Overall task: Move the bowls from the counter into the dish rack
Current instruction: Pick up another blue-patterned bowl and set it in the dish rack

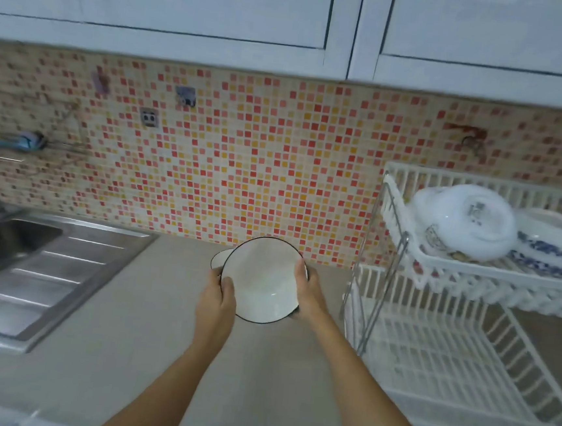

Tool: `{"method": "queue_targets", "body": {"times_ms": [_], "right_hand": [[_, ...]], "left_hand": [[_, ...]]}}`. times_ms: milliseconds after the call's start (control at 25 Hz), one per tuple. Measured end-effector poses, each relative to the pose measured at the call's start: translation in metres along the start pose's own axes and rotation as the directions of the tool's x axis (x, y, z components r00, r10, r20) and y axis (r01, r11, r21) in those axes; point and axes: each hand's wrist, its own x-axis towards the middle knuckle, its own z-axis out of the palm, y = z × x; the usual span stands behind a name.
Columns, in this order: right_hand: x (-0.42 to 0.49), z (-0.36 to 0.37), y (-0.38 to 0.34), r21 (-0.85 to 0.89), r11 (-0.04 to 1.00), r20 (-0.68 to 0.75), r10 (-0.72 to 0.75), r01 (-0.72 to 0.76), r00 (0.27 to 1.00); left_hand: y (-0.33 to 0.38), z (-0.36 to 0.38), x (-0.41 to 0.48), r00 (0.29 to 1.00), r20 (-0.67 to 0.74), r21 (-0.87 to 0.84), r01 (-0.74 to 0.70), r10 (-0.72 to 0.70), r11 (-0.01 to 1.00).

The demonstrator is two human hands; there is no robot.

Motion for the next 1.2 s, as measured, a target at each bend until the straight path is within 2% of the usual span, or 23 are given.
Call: {"method": "queue_targets", "body": {"times_ms": [120,320,440,520,640,840,960,1000,1040,1120,1200], "right_hand": [[-0.041,-0.011,-0.033,0.188,0.981,0.023,-0.058,0.052,0.998],[-0.097,-0.031,-0.081,0.326,0.893,-0.021,-0.322,0.311,0.946],[-0.121,-0.055,-0.106,0.371,0.796,-0.056,-0.495,0.478,0.867],[-0.136,-0.081,-0.12,0.359,0.751,-0.012,-0.59,0.554,0.807],[-0.143,-0.131,-0.131,0.277,0.752,0.021,-0.627,0.598,0.779],[-0.141,-0.236,-0.136,0.074,0.745,0.007,-0.665,0.663,0.747],[-0.132,-0.314,-0.138,0.032,0.715,-0.055,-0.696,0.698,0.716],[-0.127,-0.336,-0.139,-0.006,0.709,-0.077,-0.704,0.705,0.706],[-0.122,-0.352,-0.141,-0.044,0.703,-0.089,-0.71,0.71,0.698],[-0.107,-0.395,-0.139,-0.099,0.68,-0.091,-0.733,0.726,0.674],[-0.088,-0.433,-0.136,-0.152,0.644,-0.076,-0.764,0.75,0.641]], "left_hand": [[0.039,-0.022,-0.02,0.996,-0.051,-0.186,-0.082,0.074,0.979],[0.118,-0.043,-0.036,0.979,-0.146,-0.342,-0.186,0.144,0.921],[0.165,-0.05,-0.043,0.96,-0.106,-0.541,-0.275,0.26,0.795],[0.196,-0.046,-0.05,0.921,-0.044,-0.612,-0.331,0.388,0.718],[0.229,-0.024,-0.057,0.861,0.06,-0.612,-0.367,0.504,0.7],[0.273,0.045,-0.069,0.804,0.243,-0.632,-0.293,0.543,0.717],[0.319,0.093,-0.085,0.658,0.439,-0.481,-0.404,0.612,0.778],[0.333,0.106,-0.087,0.634,0.49,-0.414,-0.436,0.599,0.799],[0.341,0.116,-0.083,0.635,0.509,-0.331,-0.477,0.58,0.814],[0.359,0.16,-0.075,0.641,0.495,-0.14,-0.607,0.586,0.782],[0.373,0.197,-0.066,0.598,0.547,-0.111,-0.641,0.585,0.759]]}}
